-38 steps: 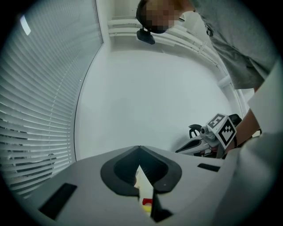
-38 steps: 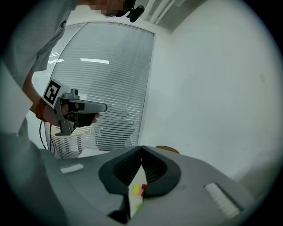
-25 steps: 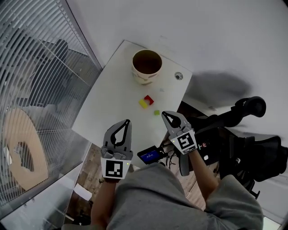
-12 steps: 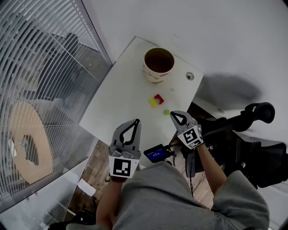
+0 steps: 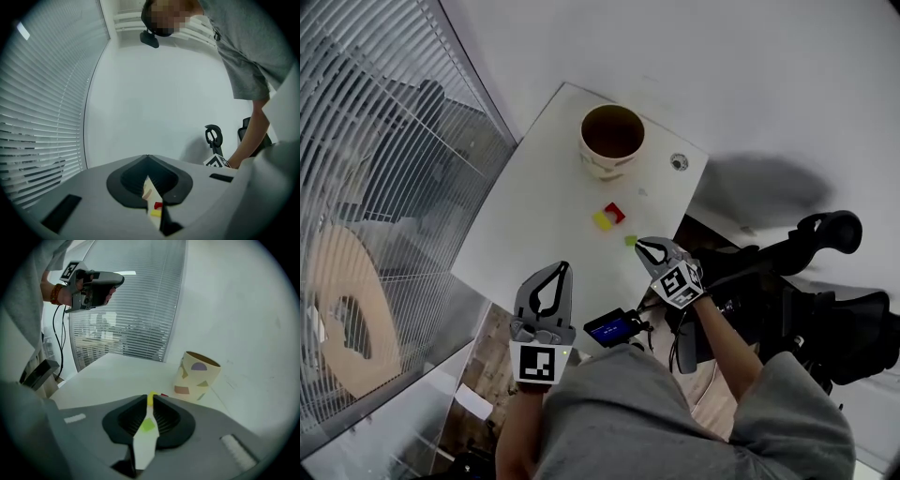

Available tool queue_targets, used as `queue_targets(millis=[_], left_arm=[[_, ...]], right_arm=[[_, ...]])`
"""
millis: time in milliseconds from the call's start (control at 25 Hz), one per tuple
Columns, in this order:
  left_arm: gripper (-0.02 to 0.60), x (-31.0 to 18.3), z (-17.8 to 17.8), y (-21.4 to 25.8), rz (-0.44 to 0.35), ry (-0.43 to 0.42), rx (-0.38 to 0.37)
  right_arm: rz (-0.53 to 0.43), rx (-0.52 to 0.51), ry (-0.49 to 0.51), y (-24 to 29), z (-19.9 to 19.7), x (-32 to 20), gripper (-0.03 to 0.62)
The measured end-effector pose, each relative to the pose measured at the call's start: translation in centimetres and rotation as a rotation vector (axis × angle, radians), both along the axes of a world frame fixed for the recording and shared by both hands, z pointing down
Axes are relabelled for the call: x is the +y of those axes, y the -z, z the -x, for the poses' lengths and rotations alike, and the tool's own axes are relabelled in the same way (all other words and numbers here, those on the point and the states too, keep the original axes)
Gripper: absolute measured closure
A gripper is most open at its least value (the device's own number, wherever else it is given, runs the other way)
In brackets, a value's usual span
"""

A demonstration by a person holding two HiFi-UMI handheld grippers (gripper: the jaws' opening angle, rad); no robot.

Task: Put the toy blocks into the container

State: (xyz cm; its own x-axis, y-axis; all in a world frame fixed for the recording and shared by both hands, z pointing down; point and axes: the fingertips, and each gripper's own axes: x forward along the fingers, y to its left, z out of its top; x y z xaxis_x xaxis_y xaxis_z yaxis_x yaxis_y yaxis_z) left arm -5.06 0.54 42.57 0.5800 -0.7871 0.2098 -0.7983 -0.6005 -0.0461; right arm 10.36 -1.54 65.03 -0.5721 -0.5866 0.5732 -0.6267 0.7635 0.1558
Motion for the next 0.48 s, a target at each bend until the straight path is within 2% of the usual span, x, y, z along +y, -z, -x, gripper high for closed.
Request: queue_targets(millis=[40,200,360,480], left_arm=[[0.574,0.0,0.1,-0.1,0.001,0.003,-0.002],[0.574,0.1,-0.1,0.3,-0.026,-0.006,-0.010],[0.574,0.1,-0.2,1.2,-0.106,-0.033,-0.059],[0.574,0.3,0.0,0.8,-0.085,-0.012,-0.053]], right_arm=[[0.012,0.005,0.008,-0.4,0.0,0.0,0.524],[0.029,0.048,0.040,-2.0,0.0,0.1,0.516],[0.054,0.091,0.084,-3.5,0.1,0.5,0.499],[0.075,0.114,0.099,-4.5,-0.3,0.3,0.476]])
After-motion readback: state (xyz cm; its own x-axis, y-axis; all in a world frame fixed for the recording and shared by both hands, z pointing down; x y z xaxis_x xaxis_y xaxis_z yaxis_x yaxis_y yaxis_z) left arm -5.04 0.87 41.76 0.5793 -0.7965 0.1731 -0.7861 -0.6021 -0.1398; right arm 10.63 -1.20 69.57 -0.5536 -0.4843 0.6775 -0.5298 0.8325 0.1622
